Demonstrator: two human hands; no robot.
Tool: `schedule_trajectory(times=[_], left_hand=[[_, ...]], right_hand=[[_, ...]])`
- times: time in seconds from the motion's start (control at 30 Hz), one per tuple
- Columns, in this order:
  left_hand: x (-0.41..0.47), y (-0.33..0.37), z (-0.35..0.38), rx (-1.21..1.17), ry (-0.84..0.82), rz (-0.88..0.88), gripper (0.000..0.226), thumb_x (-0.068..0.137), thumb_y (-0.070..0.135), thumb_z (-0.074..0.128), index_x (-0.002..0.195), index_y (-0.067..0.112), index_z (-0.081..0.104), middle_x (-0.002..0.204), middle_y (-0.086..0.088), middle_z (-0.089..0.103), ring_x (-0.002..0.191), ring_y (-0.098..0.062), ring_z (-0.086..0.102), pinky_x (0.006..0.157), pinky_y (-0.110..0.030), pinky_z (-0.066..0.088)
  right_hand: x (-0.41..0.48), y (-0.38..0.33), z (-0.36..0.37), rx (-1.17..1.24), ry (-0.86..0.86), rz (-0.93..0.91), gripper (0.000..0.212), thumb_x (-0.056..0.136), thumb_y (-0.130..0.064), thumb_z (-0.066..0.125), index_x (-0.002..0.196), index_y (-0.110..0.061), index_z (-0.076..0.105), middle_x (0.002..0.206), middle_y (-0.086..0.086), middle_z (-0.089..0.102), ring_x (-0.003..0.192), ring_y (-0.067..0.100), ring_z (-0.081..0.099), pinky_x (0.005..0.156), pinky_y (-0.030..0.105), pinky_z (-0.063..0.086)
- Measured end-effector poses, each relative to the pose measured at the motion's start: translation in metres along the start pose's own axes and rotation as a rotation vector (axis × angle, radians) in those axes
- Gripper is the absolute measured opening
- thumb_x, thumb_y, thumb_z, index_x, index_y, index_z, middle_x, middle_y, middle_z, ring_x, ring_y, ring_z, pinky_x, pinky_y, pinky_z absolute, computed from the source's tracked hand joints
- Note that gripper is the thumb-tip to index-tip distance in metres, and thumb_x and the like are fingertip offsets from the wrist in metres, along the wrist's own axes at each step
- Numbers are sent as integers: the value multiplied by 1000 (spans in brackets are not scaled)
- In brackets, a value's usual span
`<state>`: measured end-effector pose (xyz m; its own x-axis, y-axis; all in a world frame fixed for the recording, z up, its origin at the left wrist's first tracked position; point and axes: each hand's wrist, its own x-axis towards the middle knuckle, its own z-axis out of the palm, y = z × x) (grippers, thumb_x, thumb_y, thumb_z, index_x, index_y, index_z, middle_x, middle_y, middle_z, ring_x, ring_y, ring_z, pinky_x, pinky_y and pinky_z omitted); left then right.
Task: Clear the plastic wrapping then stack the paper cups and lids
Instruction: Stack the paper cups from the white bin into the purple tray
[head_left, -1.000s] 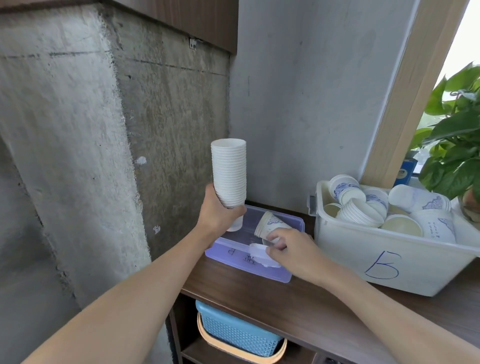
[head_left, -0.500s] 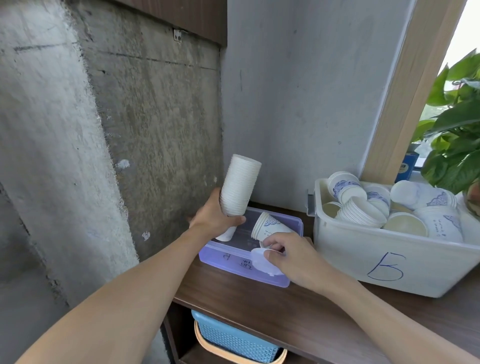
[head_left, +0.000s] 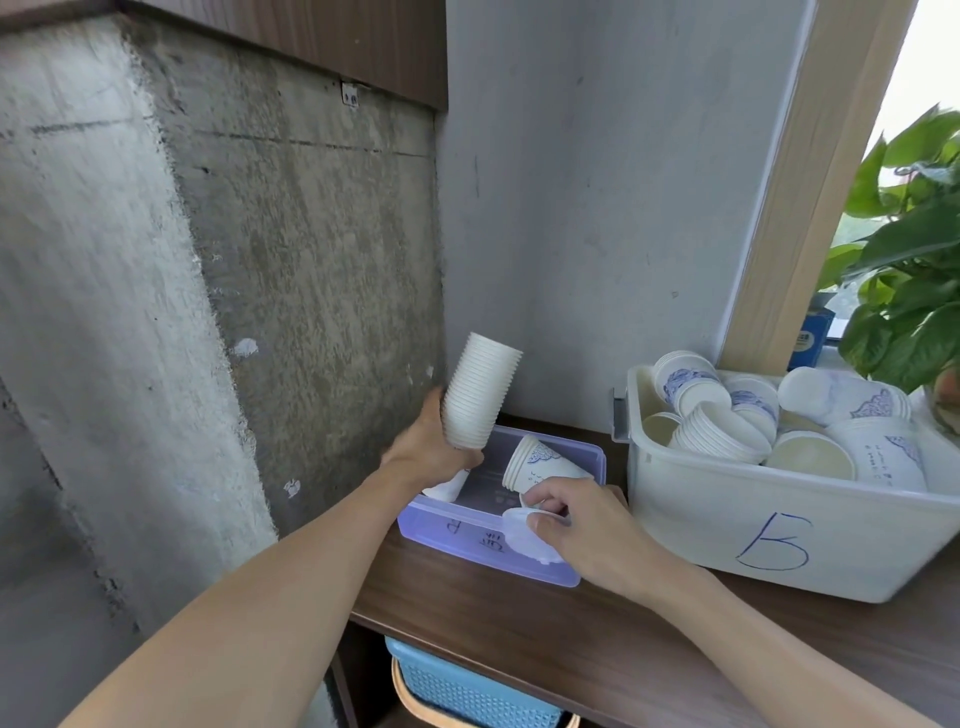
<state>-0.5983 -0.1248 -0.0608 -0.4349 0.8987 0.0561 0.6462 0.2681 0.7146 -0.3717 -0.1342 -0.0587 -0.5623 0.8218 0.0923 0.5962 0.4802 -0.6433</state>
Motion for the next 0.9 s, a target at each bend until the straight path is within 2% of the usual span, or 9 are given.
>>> schedule_trajectory(times=[0.1, 0.2, 0.27, 0.43, 0.53, 0.63, 0.67, 0.8, 0.9], left_hand=[[0, 0, 0, -26, -20, 13, 86, 68, 34, 79, 141, 30, 32, 118, 6, 59, 112, -24, 57, 99, -46, 48], [0, 2, 1, 26, 9, -14, 62, 70, 39, 74, 117, 22, 37, 101, 6, 57, 101, -24, 59, 94, -45, 50], [-2, 3, 2, 37, 14, -46, 62, 64, 44, 72, 108, 21, 33, 95, 7, 55, 98, -24, 60, 92, -46, 50], [-4, 4, 0, 52, -16, -53, 66, 56, 47, 70, 110, 22, 42, 97, 6, 59, 98, -23, 60, 93, -48, 49], [-3, 1, -3, -73, -28, -31, 66, 63, 36, 81, 119, 18, 51, 105, 2, 63, 99, -22, 62, 91, -46, 53], [-3, -2, -4, -148, -32, 2, 71, 64, 39, 83, 123, 19, 50, 109, 2, 65, 102, -20, 64, 91, -46, 54], [-4, -2, -4, -160, -32, 15, 75, 62, 44, 82, 124, 20, 49, 109, 3, 66, 102, -18, 64, 91, -46, 55], [-3, -6, -2, -171, -59, 59, 77, 58, 57, 81, 121, 35, 43, 107, 12, 66, 101, -13, 65, 91, -49, 54], [-3, -8, -2, -84, -90, 90, 75, 52, 69, 77, 113, 49, 39, 104, 20, 66, 100, -11, 66, 92, -50, 52]], right_hand=[[0, 1, 1, -12, 1, -6, 23, 94, -27, 58, 116, -27, 64, 101, -12, 65, 107, 11, 56, 105, 34, 38], [1, 2, 1, -15, 2, -12, 23, 94, -27, 58, 115, -27, 64, 97, -14, 62, 107, 13, 55, 106, 36, 37], [1, 3, 2, -11, 1, -13, 23, 94, -27, 58, 116, -28, 64, 98, -14, 62, 108, 14, 55, 106, 37, 38], [1, 2, 0, -5, -5, -22, 22, 93, -29, 58, 114, -28, 64, 97, -15, 62, 106, 11, 56, 105, 38, 40], [5, -3, -4, 2, -8, -52, 21, 91, -32, 60, 111, -28, 63, 91, -18, 62, 92, 4, 59, 100, 36, 44], [19, -14, -11, 149, 107, -76, 44, 89, -32, 65, 130, -23, 51, 100, -9, 58, 83, 6, 57, 79, 25, 49], [26, -19, -13, 211, 158, -81, 55, 87, -32, 66, 137, -25, 44, 104, -7, 56, 83, 8, 57, 78, 26, 50], [61, -39, -19, 326, 236, -148, 95, 80, -40, 74, 148, -41, 9, 130, 0, 38, 113, 18, 51, 100, 38, 44], [91, -48, -15, 365, 262, -202, 98, 73, -39, 80, 146, -44, 14, 141, 1, 40, 127, 18, 43, 104, 39, 40]])
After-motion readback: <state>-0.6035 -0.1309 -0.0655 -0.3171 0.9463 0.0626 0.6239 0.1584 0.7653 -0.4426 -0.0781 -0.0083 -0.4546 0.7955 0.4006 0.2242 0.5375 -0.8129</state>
